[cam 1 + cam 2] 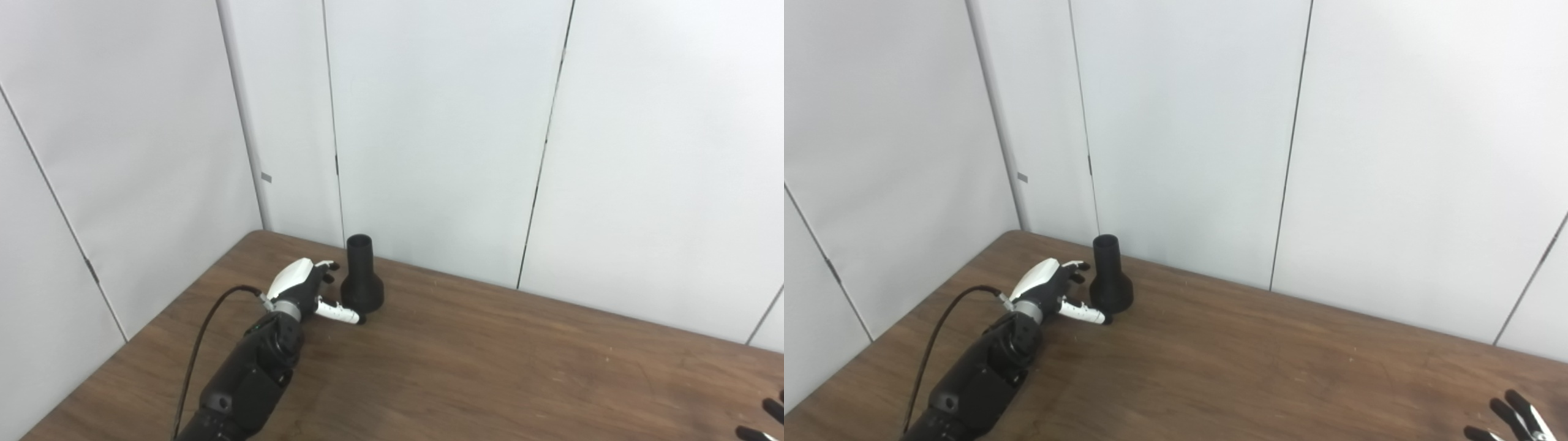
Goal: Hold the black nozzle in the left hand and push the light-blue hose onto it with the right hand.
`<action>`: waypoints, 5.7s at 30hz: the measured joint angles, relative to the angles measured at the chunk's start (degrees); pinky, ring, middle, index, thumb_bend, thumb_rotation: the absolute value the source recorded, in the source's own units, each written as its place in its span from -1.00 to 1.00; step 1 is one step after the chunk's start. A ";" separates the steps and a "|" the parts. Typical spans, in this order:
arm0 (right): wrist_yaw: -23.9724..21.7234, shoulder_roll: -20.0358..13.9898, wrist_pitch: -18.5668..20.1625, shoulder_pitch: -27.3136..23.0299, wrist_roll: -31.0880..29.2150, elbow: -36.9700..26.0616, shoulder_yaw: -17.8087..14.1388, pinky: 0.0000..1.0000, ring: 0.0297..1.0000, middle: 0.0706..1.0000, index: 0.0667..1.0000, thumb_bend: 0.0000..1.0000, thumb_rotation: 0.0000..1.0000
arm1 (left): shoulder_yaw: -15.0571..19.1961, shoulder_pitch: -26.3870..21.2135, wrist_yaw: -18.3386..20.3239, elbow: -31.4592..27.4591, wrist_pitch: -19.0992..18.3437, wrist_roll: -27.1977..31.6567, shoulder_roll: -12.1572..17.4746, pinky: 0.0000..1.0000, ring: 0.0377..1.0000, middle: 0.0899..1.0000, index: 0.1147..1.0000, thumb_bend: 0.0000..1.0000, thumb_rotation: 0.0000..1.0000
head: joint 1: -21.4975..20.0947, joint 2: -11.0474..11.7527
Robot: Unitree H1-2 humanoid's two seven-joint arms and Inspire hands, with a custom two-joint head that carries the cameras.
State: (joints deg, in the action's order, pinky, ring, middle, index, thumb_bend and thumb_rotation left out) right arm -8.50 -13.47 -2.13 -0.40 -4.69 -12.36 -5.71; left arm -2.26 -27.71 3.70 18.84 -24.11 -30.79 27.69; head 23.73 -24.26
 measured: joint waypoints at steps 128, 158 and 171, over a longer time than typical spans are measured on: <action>4.27 4.87 13.44 0.16 4.94 -13.16 1.50 0.01 0.35 0.68 0.75 0.55 -0.71 | -18.87 -1.71 10.57 -7.14 25.14 0.01 -13.76 1.00 0.21 -0.13 -0.16 0.05 -1.00 | -25.40 -9.14; -15.65 -6.87 29.11 -12.25 26.93 -18.89 -2.51 0.02 0.33 0.60 0.62 0.70 -0.74 | -19.98 -2.97 6.11 -1.05 29.37 -1.92 -14.65 1.00 0.20 -0.16 -0.15 0.05 -1.00 | -36.39 -9.32; -38.87 -12.72 29.25 -32.33 48.97 -8.64 -7.06 0.22 0.53 0.74 0.64 0.71 -0.72 | -19.62 -3.11 5.24 3.03 37.21 0.63 -12.51 1.00 0.21 -0.16 -0.15 0.05 -1.00 | -50.78 -5.81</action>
State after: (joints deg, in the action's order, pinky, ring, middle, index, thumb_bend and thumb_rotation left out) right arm -47.36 -26.20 27.11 -32.74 44.28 -20.99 -12.77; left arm -21.89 -30.83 8.94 21.87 13.10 -30.17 15.19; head -27.05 -30.06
